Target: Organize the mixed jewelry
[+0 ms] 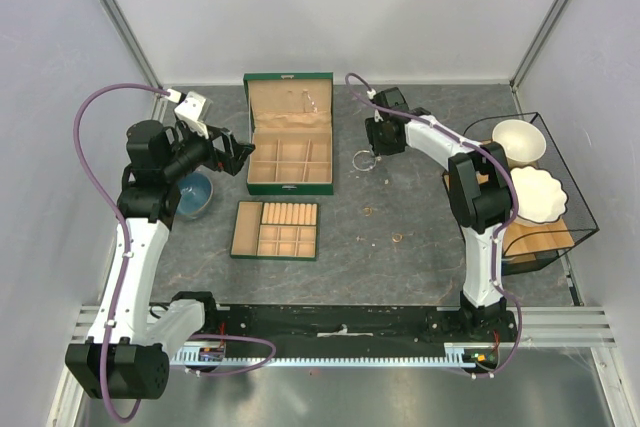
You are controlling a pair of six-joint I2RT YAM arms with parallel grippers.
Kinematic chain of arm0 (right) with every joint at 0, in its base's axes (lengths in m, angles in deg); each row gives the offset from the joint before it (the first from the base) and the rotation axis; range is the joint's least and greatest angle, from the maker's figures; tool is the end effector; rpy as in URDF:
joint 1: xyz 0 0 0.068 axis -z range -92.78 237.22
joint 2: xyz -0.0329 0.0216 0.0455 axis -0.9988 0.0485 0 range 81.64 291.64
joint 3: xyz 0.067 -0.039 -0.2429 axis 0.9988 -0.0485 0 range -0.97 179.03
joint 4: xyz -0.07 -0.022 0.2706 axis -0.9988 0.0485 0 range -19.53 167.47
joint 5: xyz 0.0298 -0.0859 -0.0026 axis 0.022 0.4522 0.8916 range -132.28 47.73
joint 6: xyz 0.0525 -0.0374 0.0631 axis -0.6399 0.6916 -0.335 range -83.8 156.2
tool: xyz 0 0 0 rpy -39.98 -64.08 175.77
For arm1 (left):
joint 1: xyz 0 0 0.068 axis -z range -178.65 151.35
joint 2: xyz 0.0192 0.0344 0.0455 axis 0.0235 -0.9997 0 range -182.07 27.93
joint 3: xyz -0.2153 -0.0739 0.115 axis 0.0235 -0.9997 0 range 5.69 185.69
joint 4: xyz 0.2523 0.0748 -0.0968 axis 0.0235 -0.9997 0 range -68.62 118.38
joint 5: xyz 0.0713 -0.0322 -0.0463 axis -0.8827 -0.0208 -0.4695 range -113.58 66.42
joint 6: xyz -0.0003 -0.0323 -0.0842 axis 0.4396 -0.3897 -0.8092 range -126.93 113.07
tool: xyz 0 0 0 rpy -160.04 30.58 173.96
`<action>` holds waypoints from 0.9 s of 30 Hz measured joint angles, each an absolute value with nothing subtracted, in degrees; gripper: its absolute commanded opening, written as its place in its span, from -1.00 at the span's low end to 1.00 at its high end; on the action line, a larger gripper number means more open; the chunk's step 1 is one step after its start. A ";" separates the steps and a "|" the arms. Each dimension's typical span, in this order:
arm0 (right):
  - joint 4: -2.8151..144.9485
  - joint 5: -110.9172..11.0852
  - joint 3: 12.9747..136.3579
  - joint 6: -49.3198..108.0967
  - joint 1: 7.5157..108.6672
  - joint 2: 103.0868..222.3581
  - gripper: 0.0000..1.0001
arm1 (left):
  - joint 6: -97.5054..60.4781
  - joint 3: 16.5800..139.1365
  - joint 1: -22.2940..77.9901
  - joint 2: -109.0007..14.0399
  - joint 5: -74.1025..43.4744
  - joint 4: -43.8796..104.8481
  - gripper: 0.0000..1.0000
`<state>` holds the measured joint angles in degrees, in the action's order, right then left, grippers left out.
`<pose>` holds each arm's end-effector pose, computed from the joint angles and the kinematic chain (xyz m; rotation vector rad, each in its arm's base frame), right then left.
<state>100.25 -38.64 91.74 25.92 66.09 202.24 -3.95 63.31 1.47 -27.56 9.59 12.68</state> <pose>0.4588 0.1718 0.1233 -0.2202 2.5697 0.1236 0.2809 -0.0446 0.3526 0.4569 1.7350 -0.4857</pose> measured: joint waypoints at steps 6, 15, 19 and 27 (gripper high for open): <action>100.97 -39.03 95.37 26.01 66.09 202.83 0.02 | -3.91 63.29 1.47 -27.67 9.59 12.68 0.97; 101.04 -39.49 97.99 28.11 66.12 206.70 -0.03 | -3.56 63.29 1.47 -27.84 9.59 12.68 0.97; 101.23 -39.93 98.60 30.20 66.12 208.16 -0.05 | -3.19 63.29 1.47 -27.84 9.59 12.65 0.97; 101.48 -40.97 100.31 34.82 66.12 208.64 -0.12 | -2.77 63.27 1.47 -28.02 9.59 12.65 0.97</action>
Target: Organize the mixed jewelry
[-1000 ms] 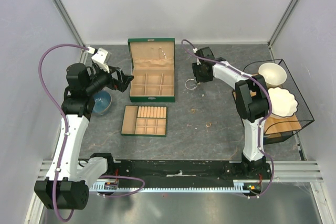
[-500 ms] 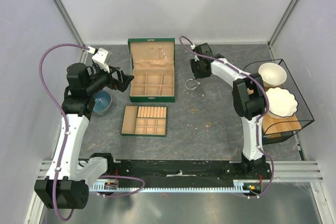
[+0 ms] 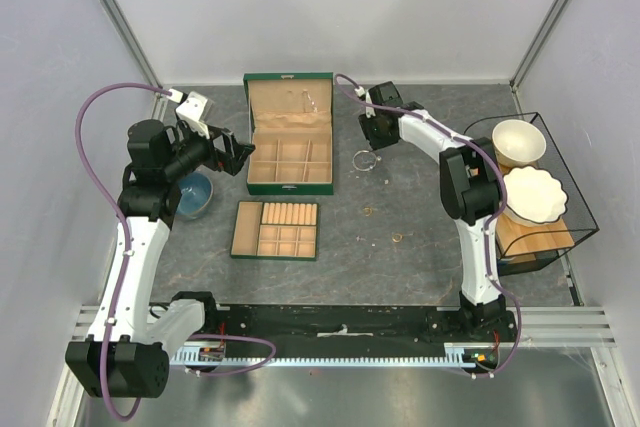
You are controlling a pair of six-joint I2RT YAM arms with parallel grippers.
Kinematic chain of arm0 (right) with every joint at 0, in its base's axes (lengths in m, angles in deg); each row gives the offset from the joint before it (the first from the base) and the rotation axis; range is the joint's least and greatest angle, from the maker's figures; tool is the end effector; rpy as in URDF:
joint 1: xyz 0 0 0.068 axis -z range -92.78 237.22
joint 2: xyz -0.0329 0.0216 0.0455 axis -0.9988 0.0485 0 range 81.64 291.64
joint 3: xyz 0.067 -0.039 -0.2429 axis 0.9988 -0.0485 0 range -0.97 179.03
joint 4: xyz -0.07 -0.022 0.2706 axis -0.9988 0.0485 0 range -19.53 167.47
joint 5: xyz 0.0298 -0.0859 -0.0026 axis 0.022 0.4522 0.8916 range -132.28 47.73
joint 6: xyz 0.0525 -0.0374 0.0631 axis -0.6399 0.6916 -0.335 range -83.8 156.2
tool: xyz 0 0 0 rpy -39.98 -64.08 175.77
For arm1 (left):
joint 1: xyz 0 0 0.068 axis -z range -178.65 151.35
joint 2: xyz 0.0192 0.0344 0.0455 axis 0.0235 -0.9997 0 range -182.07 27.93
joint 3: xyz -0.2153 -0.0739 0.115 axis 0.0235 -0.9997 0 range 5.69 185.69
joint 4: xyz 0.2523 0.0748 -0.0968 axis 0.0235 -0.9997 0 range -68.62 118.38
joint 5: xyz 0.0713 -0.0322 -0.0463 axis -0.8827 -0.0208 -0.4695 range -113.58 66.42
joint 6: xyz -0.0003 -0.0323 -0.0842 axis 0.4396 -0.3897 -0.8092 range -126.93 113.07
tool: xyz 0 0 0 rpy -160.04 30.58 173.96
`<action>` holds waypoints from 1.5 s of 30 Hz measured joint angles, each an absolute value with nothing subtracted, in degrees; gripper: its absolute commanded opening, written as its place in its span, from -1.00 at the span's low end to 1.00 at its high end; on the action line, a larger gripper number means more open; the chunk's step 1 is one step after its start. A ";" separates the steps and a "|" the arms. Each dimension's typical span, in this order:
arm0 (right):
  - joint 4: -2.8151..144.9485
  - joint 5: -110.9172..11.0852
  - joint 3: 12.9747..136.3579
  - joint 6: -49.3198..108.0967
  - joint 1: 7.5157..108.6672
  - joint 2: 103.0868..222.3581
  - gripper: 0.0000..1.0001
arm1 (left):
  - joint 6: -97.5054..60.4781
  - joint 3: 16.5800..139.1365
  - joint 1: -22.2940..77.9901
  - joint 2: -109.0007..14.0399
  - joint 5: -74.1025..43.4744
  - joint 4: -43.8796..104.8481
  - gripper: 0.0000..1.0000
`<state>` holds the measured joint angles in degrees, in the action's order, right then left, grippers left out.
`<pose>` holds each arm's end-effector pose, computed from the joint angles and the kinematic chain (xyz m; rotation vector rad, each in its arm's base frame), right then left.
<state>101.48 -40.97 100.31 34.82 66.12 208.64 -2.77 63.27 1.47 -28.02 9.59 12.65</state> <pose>0.4834 0.1845 0.1193 -0.4306 2.5287 0.1208 0.2829 -0.0446 0.3501 0.4728 1.7376 -0.4738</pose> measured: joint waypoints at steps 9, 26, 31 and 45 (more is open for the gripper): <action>102.33 -43.60 101.20 38.22 66.12 209.80 -0.16 | -2.75 63.25 1.47 -28.13 9.57 12.65 0.97; 102.87 -45.39 101.33 40.91 66.07 211.13 -0.54 | -2.49 62.92 1.47 -28.21 9.57 12.63 0.97; 102.98 -45.56 101.33 41.07 66.07 211.13 -0.84 | -2.29 62.75 1.47 -28.21 9.55 12.63 0.97; 107.77 -45.52 103.32 41.26 66.07 210.70 -1.00 | -2.20 62.48 1.47 -28.21 8.94 12.65 0.97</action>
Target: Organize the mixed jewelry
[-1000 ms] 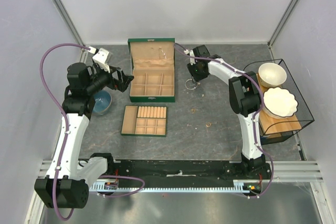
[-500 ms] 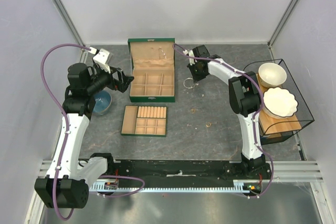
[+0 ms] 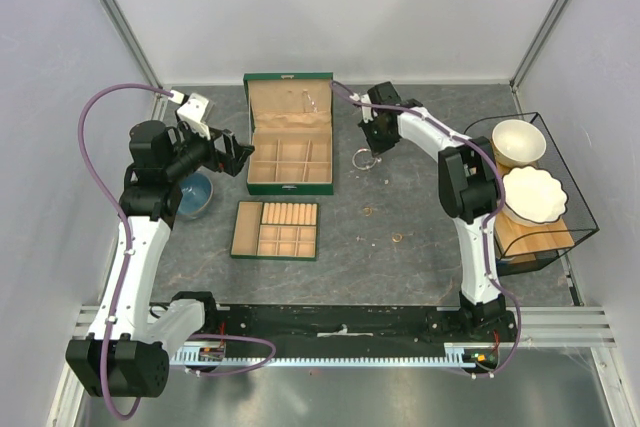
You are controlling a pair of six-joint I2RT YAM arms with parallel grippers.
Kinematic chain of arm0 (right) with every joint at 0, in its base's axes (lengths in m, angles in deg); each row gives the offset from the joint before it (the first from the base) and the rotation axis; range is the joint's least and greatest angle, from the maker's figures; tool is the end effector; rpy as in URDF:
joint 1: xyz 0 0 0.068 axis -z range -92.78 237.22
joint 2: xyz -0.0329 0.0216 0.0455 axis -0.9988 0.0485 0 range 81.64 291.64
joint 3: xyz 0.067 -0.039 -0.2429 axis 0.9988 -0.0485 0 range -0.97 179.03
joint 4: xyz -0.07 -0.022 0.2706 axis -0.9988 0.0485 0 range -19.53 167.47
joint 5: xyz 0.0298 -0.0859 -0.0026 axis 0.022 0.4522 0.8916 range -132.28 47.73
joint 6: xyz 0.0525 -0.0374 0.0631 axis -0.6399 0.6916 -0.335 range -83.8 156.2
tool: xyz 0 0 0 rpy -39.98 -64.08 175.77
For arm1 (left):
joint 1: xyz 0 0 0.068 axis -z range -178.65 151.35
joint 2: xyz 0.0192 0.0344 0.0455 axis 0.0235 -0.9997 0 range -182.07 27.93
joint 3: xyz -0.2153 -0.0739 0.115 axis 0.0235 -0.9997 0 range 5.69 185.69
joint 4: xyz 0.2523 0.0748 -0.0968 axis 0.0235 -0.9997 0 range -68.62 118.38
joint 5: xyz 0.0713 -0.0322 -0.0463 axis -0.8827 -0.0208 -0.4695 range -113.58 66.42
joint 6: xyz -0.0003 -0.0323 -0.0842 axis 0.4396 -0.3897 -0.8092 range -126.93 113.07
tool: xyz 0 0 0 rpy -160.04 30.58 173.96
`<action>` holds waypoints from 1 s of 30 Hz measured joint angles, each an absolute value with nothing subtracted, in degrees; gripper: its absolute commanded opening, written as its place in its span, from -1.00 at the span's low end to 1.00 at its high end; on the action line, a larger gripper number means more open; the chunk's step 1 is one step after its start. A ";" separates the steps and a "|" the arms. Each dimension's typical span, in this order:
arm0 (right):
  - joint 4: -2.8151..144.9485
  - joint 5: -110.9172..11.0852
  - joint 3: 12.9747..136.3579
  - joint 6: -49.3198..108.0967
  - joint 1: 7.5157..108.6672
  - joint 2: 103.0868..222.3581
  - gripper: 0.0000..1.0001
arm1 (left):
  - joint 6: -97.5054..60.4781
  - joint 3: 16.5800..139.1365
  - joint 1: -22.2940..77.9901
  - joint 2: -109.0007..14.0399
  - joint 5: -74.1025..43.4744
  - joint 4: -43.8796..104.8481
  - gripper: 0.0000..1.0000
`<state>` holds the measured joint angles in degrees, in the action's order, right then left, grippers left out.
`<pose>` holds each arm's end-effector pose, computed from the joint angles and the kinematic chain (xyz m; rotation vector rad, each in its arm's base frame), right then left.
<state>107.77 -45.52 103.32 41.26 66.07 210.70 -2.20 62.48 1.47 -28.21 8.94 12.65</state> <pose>0.4767 0.1893 0.1110 -0.6218 2.5882 0.1673 0.2845 -0.0439 0.3436 0.4708 1.7537 -0.4618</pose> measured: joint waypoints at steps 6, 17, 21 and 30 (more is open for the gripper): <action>111.53 -46.42 107.04 41.42 66.01 207.37 -1.00 | -2.25 62.48 1.47 -28.30 7.95 12.74 0.97; 113.74 -47.51 115.82 41.02 61.11 203.64 -1.00 | -2.29 62.48 1.47 -29.09 7.98 13.59 0.98; 115.00 -47.64 118.84 41.33 57.83 204.14 -1.00 | -2.29 62.48 1.47 -29.09 7.95 13.73 0.98; 115.33 -47.86 125.94 42.60 52.54 208.97 -1.00 | -2.29 62.44 1.47 -29.31 7.63 14.08 0.97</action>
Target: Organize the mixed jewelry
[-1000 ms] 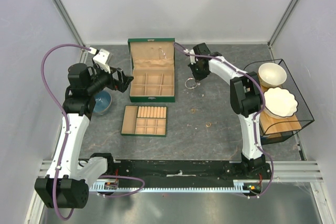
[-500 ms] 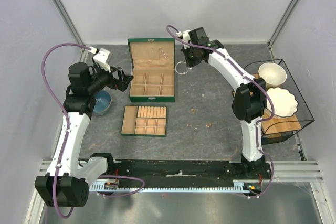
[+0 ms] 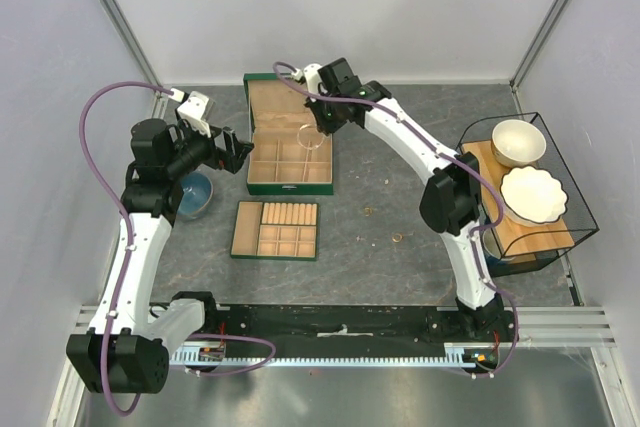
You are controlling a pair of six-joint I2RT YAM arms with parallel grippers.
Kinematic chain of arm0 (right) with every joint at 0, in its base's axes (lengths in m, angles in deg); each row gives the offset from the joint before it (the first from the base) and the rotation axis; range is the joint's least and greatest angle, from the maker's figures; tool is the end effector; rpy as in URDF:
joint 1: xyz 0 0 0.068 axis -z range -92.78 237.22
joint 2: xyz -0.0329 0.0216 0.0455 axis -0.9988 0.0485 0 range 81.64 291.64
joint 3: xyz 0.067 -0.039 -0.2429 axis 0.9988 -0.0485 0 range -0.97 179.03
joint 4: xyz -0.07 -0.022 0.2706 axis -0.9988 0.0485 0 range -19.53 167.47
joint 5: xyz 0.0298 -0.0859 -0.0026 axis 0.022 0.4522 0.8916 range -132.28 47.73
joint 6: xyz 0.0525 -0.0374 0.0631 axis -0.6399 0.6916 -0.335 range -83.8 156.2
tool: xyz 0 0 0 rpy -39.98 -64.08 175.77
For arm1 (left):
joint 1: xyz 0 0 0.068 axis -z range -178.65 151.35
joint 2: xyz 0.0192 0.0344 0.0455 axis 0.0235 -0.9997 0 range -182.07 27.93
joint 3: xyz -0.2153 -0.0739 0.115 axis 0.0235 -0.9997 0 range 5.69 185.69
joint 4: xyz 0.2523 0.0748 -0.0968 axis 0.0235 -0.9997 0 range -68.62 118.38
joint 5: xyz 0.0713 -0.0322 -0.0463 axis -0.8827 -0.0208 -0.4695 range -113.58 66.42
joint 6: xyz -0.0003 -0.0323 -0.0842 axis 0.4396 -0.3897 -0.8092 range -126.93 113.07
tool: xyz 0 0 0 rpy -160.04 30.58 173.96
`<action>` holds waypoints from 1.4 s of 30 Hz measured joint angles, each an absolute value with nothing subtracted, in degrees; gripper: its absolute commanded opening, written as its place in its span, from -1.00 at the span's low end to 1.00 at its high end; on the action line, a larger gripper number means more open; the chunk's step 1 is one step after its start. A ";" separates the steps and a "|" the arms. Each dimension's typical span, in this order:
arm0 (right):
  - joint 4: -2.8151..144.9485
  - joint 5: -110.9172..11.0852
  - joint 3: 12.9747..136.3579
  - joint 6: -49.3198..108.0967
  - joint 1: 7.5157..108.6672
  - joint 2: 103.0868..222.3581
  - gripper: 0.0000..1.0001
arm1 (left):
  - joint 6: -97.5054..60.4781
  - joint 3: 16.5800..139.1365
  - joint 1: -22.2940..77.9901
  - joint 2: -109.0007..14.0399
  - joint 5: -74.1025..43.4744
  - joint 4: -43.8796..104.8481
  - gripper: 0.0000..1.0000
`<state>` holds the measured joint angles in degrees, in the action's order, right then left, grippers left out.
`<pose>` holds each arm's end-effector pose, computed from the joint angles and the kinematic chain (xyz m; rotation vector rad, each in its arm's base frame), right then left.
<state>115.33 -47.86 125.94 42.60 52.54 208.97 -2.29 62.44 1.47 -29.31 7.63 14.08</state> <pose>0.4420 0.3153 0.2571 -0.8813 2.2158 0.3524 0.2908 -0.0423 0.3413 0.4546 1.7546 -0.4406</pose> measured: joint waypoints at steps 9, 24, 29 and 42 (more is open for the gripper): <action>115.14 -47.84 126.58 43.36 49.99 213.82 -1.00 | -2.29 61.85 1.47 -29.42 6.73 14.82 0.97; 112.29 -47.79 126.58 43.32 46.71 218.00 -1.00 | -2.29 61.41 1.47 -29.46 6.51 15.17 0.98; 110.61 -47.58 126.58 43.23 46.31 219.29 -1.00 | -2.29 61.11 1.47 -29.46 6.51 15.21 0.97; 107.33 -46.77 126.25 42.66 45.88 220.47 -1.00 | -2.29 60.76 1.47 -29.46 6.34 15.21 0.98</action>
